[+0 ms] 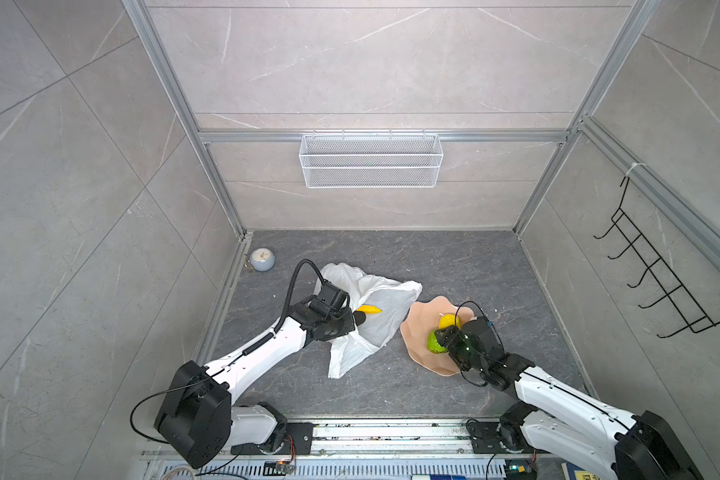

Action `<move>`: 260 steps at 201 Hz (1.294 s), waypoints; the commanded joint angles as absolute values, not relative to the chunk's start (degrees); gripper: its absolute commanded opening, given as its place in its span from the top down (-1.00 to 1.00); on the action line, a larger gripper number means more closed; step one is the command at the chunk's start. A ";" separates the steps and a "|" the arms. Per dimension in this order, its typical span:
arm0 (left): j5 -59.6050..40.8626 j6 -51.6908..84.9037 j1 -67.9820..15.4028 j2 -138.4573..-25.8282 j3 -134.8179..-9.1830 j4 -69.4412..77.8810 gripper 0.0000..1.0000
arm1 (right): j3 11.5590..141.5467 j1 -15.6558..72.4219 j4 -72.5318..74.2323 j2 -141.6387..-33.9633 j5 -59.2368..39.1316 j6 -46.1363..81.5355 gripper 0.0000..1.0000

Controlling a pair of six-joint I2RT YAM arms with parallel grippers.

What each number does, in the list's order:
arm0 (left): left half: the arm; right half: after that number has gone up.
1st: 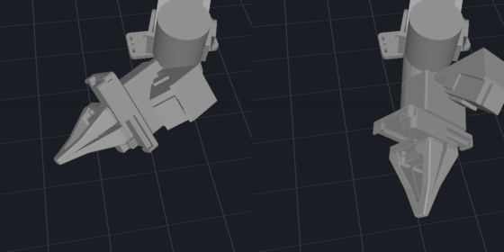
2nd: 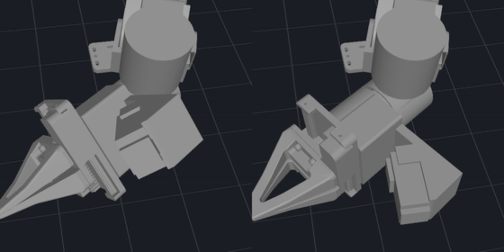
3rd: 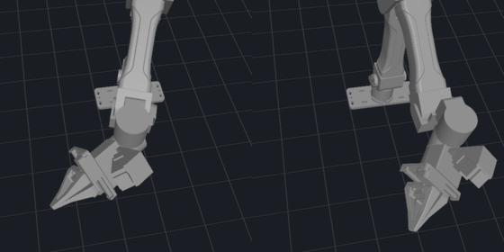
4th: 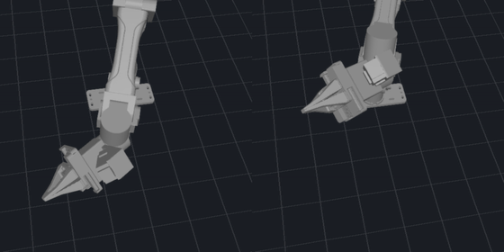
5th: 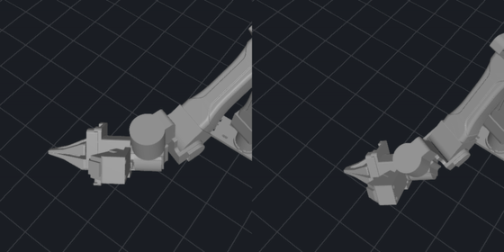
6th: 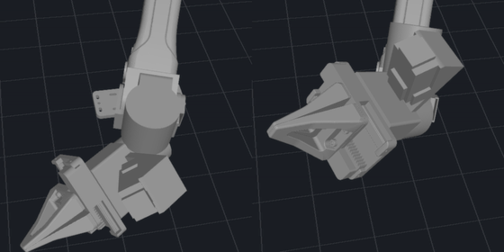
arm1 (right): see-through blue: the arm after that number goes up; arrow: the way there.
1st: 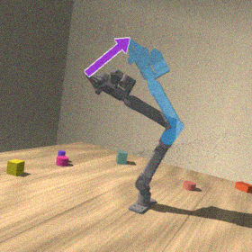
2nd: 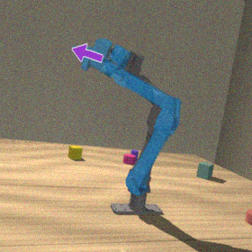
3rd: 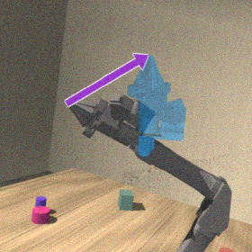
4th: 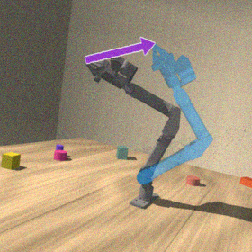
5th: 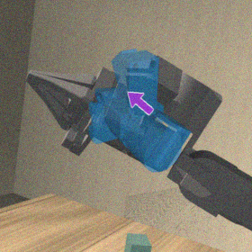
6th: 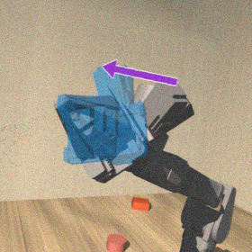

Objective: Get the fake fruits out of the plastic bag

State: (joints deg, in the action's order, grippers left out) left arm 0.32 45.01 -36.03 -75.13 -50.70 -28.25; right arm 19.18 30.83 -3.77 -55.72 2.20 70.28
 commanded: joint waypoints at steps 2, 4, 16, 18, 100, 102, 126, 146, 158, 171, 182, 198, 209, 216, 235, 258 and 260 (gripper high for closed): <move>1.56 44.60 -36.25 -73.83 -52.34 -28.90 1.00 | 20.31 30.59 -8.35 -55.37 2.44 69.51 -0.42; 1.58 44.57 -36.29 -73.78 -52.31 -28.85 1.00 | 20.30 30.59 -8.42 -55.37 2.37 69.59 -0.42; 1.74 44.57 -36.30 -73.74 -52.37 -28.99 1.00 | 20.02 30.61 -8.61 -55.12 2.11 69.50 -0.41; 1.75 44.56 -36.30 -73.74 -52.34 -29.00 1.00 | 19.99 30.59 -8.57 -55.07 2.15 69.47 -0.41; 1.67 44.52 -36.26 -74.44 -52.46 -28.64 1.00 | 11.53 30.59 6.87 -49.03 2.49 67.83 -0.33; 1.67 44.55 -36.29 -74.44 -52.45 -28.61 1.00 | 11.38 30.59 7.54 -49.21 2.62 67.72 -0.32; 1.62 44.46 -36.24 -74.38 -52.82 -28.85 1.00 | 11.69 30.59 14.68 -53.59 3.60 65.44 -0.31; 1.67 44.28 -36.25 -74.23 -53.08 -29.31 1.00 | 11.93 30.59 22.08 -58.80 3.85 64.75 -0.31; 1.87 44.20 -36.30 -74.09 -53.07 -29.48 1.00 | 12.18 30.59 25.75 -62.34 4.36 64.21 -0.31; 2.05 44.07 -36.28 -73.89 -53.08 -29.71 1.00 | 12.48 30.59 29.01 -65.62 5.04 63.97 -0.31; 2.13 44.10 -36.30 -73.83 -53.08 -29.87 1.00 | 12.60 30.59 32.33 -68.20 5.62 63.25 -0.31; 2.12 44.09 -36.26 -73.87 -53.17 -29.92 1.00 | 12.21 30.59 38.03 -71.91 6.37 62.30 -0.31; 2.07 44.11 -36.29 -73.92 -53.32 -30.04 1.00 | 12.18 30.59 40.87 -73.95 6.50 61.75 -0.30; 2.03 43.99 -36.27 -74.00 -53.47 -30.12 1.00 | 12.29 30.59 41.34 -74.74 6.50 61.53 -0.31; 2.21 43.93 -36.30 -73.83 -53.58 -30.32 1.00 | 11.80 30.59 40.77 -74.98 6.99 61.72 -0.36; 2.42 43.86 -36.25 -73.65 -53.56 -30.27 1.00 | 10.76 30.59 38.68 -73.68 6.81 61.20 -0.49; 2.38 43.86 -36.24 -73.65 -53.60 -30.29 1.00 | 10.73 30.59 38.32 -73.55 6.71 61.18 -0.50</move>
